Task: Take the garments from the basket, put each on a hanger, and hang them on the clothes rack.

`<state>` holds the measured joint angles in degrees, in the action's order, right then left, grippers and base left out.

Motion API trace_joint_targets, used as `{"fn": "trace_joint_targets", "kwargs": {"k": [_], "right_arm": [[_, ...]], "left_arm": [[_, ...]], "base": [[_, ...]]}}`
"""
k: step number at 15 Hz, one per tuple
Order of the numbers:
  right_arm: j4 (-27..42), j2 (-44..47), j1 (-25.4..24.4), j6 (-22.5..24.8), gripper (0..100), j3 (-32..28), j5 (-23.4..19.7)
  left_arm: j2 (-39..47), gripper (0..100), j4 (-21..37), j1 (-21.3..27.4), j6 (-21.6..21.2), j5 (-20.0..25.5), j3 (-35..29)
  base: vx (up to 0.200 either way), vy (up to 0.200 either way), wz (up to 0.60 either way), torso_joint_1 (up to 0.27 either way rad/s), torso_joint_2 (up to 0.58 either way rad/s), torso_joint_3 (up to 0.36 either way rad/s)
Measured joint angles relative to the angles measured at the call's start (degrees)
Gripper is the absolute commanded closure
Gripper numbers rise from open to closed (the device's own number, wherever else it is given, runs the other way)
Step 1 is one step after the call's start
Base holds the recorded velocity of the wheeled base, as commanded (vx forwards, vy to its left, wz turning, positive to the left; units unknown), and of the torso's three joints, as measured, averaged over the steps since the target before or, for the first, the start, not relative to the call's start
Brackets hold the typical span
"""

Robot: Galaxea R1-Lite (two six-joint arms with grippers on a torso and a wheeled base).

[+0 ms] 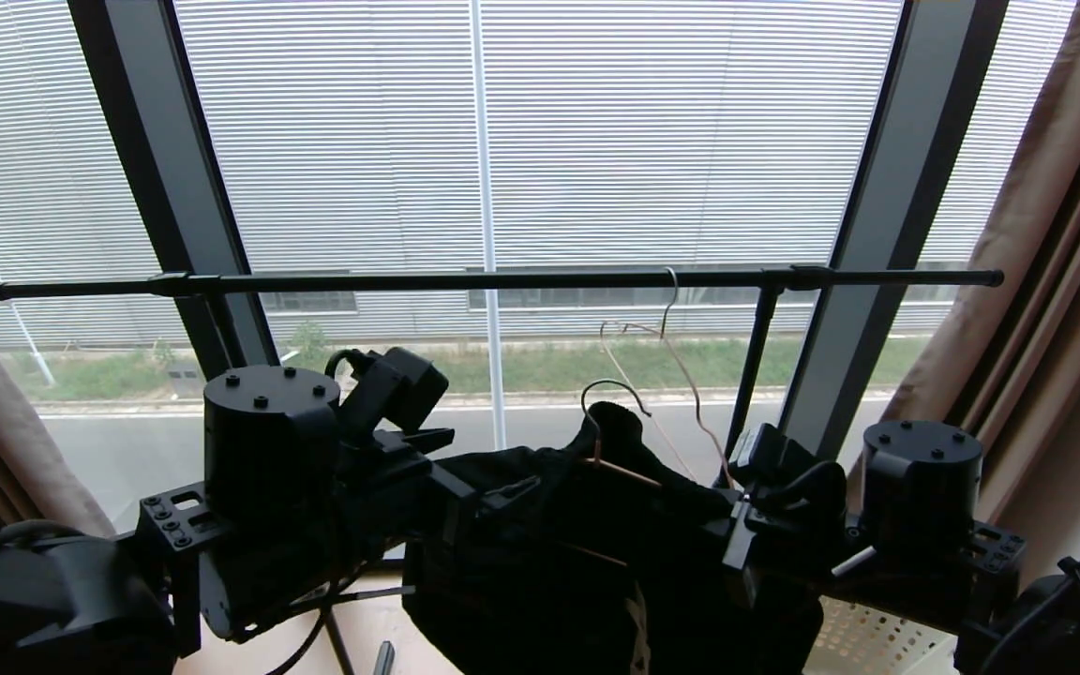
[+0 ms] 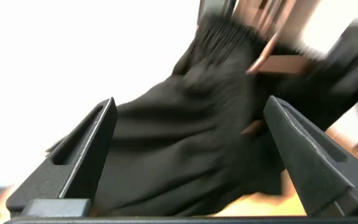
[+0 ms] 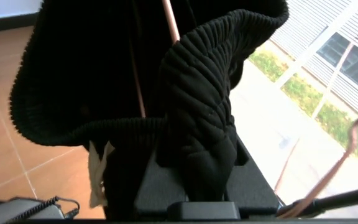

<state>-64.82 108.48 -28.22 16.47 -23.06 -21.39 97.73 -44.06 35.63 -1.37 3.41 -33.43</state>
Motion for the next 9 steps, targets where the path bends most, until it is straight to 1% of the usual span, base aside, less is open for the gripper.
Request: {"fn": "trace_joint_targets", "kwargs": {"k": [3,4,5,6,8,9], "right_arm": [[-0.05,0.06,1.16,3.32,100,0.99,-3.47],[-0.02,0.06,1.33,4.92,100,1.60,-4.99],[0.00,0.04,1.41,5.95,100,2.10,-6.44],[-0.05,0.00,1.49,6.49,100,2.65,-7.56],[-0.02,-0.02,1.52,7.53,100,3.50,-9.06],[-0.02,-0.09,1.51,8.11,100,3.80,-9.31]], "left_arm": [[-1.49,0,-0.06,-4.71,-1.17,6.73,1.97],[-2.08,0,0.00,-6.58,-1.97,10.52,2.40],[-2.84,0,0.02,-10.06,-4.44,16.79,3.25],[-3.61,0,0.16,-13.59,-8.46,24.36,4.60],[-4.73,0,0.18,-18.66,-14.80,37.14,7.35],[-5.14,0,0.16,-20.65,-17.49,42.22,8.90]], "base": [[0.000,0.000,0.00,0.000,0.00,0.000],[0.000,0.000,0.00,0.000,0.00,0.000],[0.000,0.000,0.00,0.000,0.00,0.000],[0.000,0.000,0.00,0.000,0.00,0.000],[0.000,0.000,0.00,0.000,0.00,0.000],[0.000,0.000,0.00,0.000,0.00,0.000]]}}
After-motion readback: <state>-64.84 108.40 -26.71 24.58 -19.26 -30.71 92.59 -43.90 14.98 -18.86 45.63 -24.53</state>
